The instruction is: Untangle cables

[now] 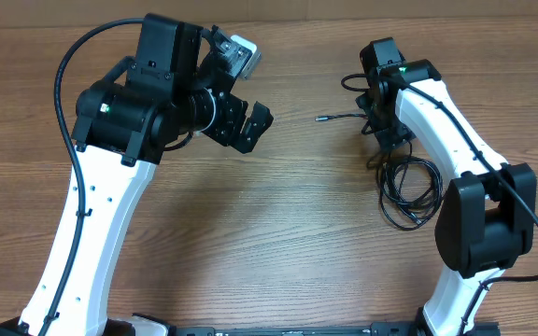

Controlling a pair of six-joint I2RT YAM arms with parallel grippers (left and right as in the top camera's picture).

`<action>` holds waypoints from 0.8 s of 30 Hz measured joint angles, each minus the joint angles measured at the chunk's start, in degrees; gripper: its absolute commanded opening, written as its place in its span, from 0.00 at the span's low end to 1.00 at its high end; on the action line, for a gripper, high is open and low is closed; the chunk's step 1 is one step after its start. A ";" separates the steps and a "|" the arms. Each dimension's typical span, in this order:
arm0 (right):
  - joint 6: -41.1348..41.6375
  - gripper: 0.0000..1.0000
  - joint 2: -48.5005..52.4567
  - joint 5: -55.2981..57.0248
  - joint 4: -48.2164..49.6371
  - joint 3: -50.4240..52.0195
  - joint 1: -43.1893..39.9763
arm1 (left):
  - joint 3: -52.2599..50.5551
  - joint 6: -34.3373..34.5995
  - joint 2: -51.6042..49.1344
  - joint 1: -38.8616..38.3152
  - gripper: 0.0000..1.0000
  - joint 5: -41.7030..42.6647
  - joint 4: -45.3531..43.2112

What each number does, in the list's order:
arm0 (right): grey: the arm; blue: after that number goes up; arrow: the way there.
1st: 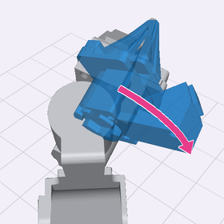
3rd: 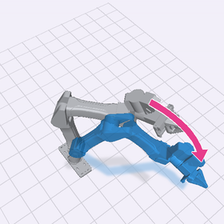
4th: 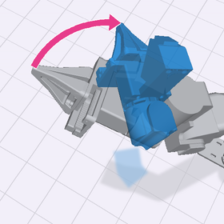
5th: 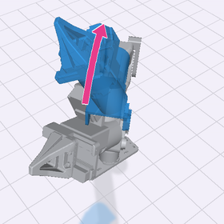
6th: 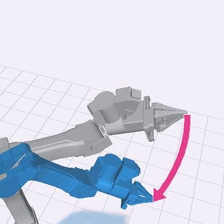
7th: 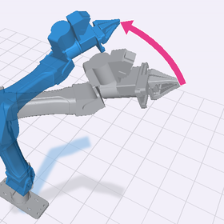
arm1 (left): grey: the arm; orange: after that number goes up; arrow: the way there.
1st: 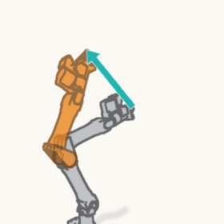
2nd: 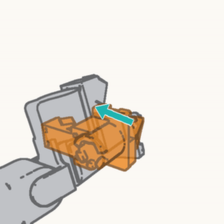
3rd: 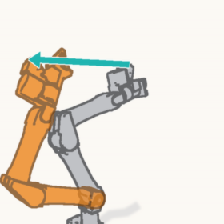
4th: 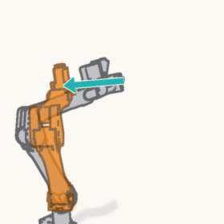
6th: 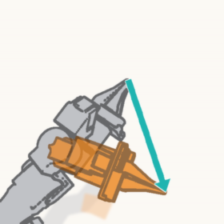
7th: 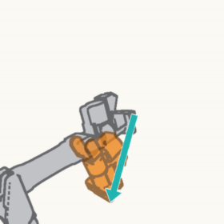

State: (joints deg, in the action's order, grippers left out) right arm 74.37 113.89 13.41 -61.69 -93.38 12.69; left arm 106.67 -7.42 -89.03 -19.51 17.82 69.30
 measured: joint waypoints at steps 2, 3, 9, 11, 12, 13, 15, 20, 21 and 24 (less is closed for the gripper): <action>1.42 0.81 0.00 -0.66 0.20 0.00 -0.02 | 0.00 0.00 0.00 0.00 1.00 -0.07 0.26; 1.99 0.81 0.00 -0.87 0.20 0.07 -0.02 | 0.00 0.00 0.00 0.00 1.00 -0.07 0.35; 4.02 0.75 0.00 -5.40 3.37 0.61 -0.02 | 0.00 0.00 0.00 0.00 1.00 -0.09 1.03; 4.26 0.76 -0.07 -7.37 4.22 0.59 0.00 | 0.00 0.00 0.00 0.00 1.00 -0.09 1.03; 4.44 0.77 -0.17 -8.22 4.17 0.48 0.00 | 0.00 0.00 0.00 0.00 1.00 -0.09 1.03; 4.48 0.77 -0.31 -8.70 4.11 0.33 0.00 | 0.00 0.00 0.00 0.00 1.00 -0.09 1.03; 4.72 0.78 -1.03 -9.38 3.56 -0.39 0.07 | 0.00 0.00 0.00 0.00 1.00 -0.09 1.03; 7.54 0.79 -5.18 -10.49 -2.45 -1.42 0.07 | 0.00 0.00 0.00 0.00 1.00 -0.09 1.03; 8.57 0.80 -5.92 -11.02 -4.07 -1.60 0.04 | 0.00 0.00 0.00 0.00 1.00 -0.11 1.01; 10.91 0.80 -6.60 -12.24 -8.31 -1.88 0.07 | 0.00 0.00 0.00 0.00 1.00 -0.09 1.03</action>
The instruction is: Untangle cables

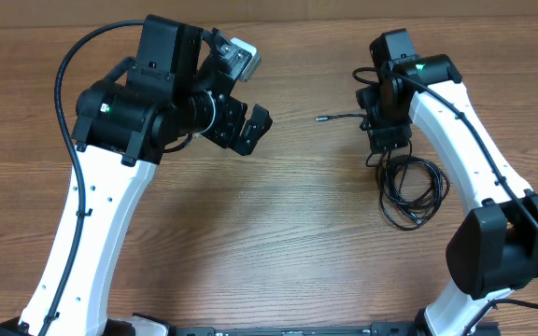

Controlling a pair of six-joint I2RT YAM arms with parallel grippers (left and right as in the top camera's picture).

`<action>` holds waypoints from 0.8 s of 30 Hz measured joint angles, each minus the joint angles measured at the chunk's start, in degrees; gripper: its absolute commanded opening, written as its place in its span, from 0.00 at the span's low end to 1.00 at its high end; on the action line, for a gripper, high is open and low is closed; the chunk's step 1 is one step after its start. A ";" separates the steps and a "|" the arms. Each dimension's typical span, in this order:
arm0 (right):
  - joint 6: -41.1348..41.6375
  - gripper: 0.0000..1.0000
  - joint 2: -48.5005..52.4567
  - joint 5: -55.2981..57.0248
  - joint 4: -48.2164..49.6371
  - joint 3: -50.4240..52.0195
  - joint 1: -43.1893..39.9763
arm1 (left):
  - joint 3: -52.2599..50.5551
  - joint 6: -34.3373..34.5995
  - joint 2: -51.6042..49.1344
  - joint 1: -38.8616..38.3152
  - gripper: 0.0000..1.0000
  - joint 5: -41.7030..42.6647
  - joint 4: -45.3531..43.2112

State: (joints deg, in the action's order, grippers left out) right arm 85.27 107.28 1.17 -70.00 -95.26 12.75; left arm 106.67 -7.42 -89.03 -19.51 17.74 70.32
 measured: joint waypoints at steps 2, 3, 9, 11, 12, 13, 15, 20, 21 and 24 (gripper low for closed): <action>0.79 0.81 0.02 0.07 -2.58 0.00 0.00 | 0.00 0.00 0.00 0.00 1.00 0.00 0.07; 1.09 0.81 0.02 0.66 -3.78 0.02 0.02 | 0.00 0.00 0.00 0.00 1.00 0.00 0.24; 2.12 0.83 0.02 6.80 -5.25 1.46 0.04 | 0.00 0.00 0.00 0.00 1.00 0.00 2.16; 2.23 0.83 0.02 8.76 -3.37 3.19 0.04 | 0.00 0.00 0.00 0.00 1.00 0.00 2.43; 2.21 0.83 0.02 9.57 -2.12 4.04 0.04 | 0.00 0.00 0.00 0.00 1.00 0.00 2.56; 2.32 0.78 0.02 10.38 -0.17 5.35 0.04 | 0.00 0.00 0.00 0.00 1.00 0.00 2.78; 1.88 0.25 0.02 11.52 3.74 8.11 0.04 | 0.00 0.00 0.00 0.00 1.00 0.00 3.41; 0.98 0.04 0.02 12.33 10.67 15.34 0.04 | 0.00 0.00 0.00 0.00 1.00 -0.04 4.90; 0.52 0.04 0.02 12.15 11.54 16.22 0.04 | 0.00 0.00 0.00 0.00 1.00 -0.04 4.96; -1.03 0.04 0.02 11.17 13.44 16.37 0.04 | 0.00 0.00 0.00 0.00 1.00 -0.04 4.85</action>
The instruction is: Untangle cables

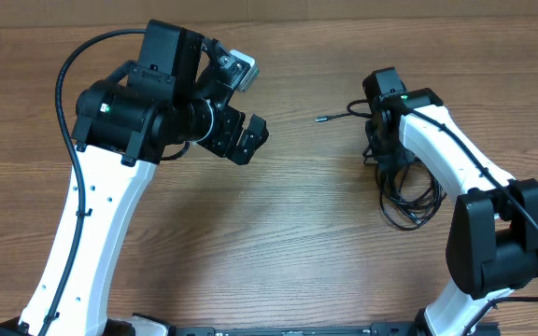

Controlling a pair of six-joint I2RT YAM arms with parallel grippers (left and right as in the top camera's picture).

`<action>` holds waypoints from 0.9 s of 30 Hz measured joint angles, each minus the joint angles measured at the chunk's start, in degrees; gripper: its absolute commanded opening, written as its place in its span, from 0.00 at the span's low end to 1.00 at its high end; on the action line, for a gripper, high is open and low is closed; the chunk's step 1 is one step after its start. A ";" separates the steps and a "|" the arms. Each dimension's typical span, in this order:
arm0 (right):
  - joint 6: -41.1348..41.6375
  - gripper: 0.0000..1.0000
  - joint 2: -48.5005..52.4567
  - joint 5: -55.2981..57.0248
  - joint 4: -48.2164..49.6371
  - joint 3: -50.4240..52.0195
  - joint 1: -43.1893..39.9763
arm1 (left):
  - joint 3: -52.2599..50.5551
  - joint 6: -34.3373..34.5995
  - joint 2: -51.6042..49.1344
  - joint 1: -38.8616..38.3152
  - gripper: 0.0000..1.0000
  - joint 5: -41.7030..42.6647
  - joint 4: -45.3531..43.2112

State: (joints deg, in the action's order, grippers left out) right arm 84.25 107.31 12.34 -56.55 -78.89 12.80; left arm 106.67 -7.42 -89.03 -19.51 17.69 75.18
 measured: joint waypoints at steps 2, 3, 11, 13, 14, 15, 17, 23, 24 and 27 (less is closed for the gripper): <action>-3.23 0.04 0.00 -2.80 2.73 0.02 -0.02 | 0.00 0.00 0.00 0.00 1.00 0.00 -0.13; -6.40 0.04 0.00 -5.05 5.40 0.07 -0.02 | 0.00 0.00 0.00 0.00 1.00 0.00 -0.15; -35.28 0.04 -2.03 -33.99 26.53 -1.79 1.49 | 0.00 0.00 0.00 0.00 1.00 -0.15 0.15; -41.22 0.04 -4.92 -38.42 27.04 -4.39 3.13 | 0.00 0.00 0.00 0.00 1.00 -0.17 0.17; -43.76 0.04 -6.58 -39.93 26.99 -5.75 3.93 | 0.00 -0.02 0.00 0.00 1.00 -0.24 0.15; -46.69 0.04 -8.63 -41.62 26.62 -7.61 4.72 | 0.00 -0.02 0.00 0.00 1.00 -0.48 0.11; -51.84 0.04 -12.74 -43.91 24.90 -11.56 5.92 | 0.00 -0.02 0.00 0.00 1.00 -1.29 -0.20; -69.55 0.04 -27.41 -46.47 12.96 -23.32 6.10 | 0.00 0.00 0.00 0.00 1.00 -3.26 -3.17; -71.73 0.04 -29.09 -46.23 11.52 -24.13 6.05 | 0.00 -0.02 0.00 0.00 1.00 -3.32 -3.45; -77.99 0.04 -33.73 -45.09 7.93 -24.85 6.05 | 0.00 -0.04 0.00 0.00 1.00 -3.17 -4.98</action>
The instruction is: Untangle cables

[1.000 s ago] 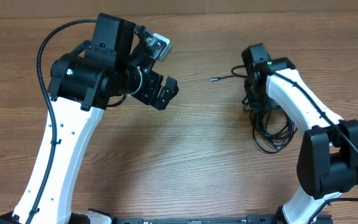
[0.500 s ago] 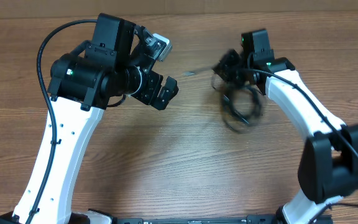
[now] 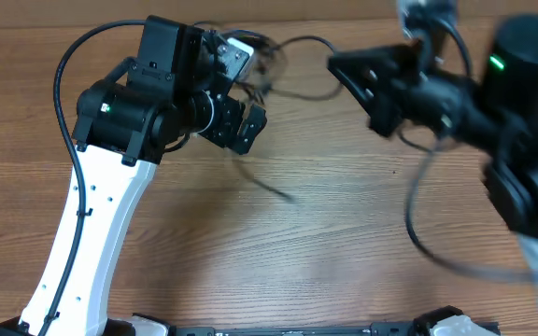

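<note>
The black cable [image 3: 299, 42] is up off the table, blurred with motion. It runs from my right gripper [image 3: 358, 89] leftward over the left wrist. A loose end [image 3: 278, 191] trails over the middle of the table, and a long loop [image 3: 418, 245] hangs at the right. The right gripper is raised close to the overhead camera and looks shut on the cable, though blur hides the exact hold. My left gripper [image 3: 247, 129] hovers at the upper left with its fingers apart. Cable strands pass by it, and I see none between its fingers.
The wooden table [image 3: 250, 271] fills the view. The raised right arm [image 3: 521, 121] covers the upper right of the table. The left arm [image 3: 82, 233] rises from the front left edge.
The right gripper was low over the cable pile on the table at the right. Now it is raised high with the cable, and the pile is gone from the table. The left gripper barely moved.
The cable lay in a coiled pile at the right, one plug end pointing left, with the right gripper over its top through all three earlier moments. The left gripper stayed open at the upper left. Now the cable hangs stretched from the raised right gripper.
</note>
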Controlling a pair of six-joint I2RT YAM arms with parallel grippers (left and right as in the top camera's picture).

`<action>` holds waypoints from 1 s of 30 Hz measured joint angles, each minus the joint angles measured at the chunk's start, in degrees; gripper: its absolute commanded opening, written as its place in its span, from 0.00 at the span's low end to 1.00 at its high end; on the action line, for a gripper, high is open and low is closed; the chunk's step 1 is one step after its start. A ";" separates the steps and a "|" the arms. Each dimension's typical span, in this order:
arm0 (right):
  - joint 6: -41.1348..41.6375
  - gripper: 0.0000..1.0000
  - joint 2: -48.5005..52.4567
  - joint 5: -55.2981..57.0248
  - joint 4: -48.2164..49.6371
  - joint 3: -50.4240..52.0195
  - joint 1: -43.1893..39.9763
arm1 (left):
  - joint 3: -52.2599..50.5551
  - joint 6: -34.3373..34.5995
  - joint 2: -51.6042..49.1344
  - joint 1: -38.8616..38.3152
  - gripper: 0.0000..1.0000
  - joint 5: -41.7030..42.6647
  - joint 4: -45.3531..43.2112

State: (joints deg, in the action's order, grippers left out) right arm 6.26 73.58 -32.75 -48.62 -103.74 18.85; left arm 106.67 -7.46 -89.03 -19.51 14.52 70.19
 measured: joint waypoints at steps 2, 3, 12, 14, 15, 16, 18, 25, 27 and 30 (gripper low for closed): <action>-2.91 0.04 -1.81 0.92 -1.60 -0.02 -0.02 | 0.00 -0.42 0.00 0.00 1.00 1.14 -0.50; -4.39 0.04 -2.43 1.73 -2.43 -0.02 -0.02 | 0.00 -0.70 0.00 0.00 1.00 2.05 -0.92; -8.28 0.04 -2.60 4.68 -6.34 0.04 -0.02 | 0.00 -4.17 -0.02 0.00 1.00 12.55 -3.19; -8.61 0.04 -2.60 4.72 -6.49 0.04 -0.02 | 0.00 -4.79 -0.26 0.00 1.00 15.06 -3.19; -8.66 0.04 -2.60 4.76 -6.47 0.04 -0.02 | 0.00 -4.98 -0.61 0.00 1.00 16.61 -3.15; -8.79 0.04 -2.60 4.74 -6.49 0.04 -0.04 | 0.00 -5.16 -1.14 0.00 1.00 18.18 -3.15; -8.94 0.04 -2.60 4.76 -6.49 0.02 -0.07 | 0.00 -6.14 -2.71 -0.26 1.00 21.20 -3.02; -9.25 0.04 -2.60 7.45 -6.84 -0.20 -0.07 | -0.02 -16.70 -10.10 -2.80 1.00 32.81 -0.74; -9.31 0.04 -2.60 8.66 -7.32 -0.50 -0.07 | -0.02 -20.11 -10.97 -2.99 1.00 35.54 -0.52; -9.31 0.04 -2.60 10.56 -8.09 -1.66 -0.07 | 0.00 -24.06 -11.06 -2.97 0.98 38.75 0.13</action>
State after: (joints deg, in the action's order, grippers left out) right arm -3.05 70.98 -22.20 -56.71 -105.41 18.79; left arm 106.67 -31.53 -100.09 -22.48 53.28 70.32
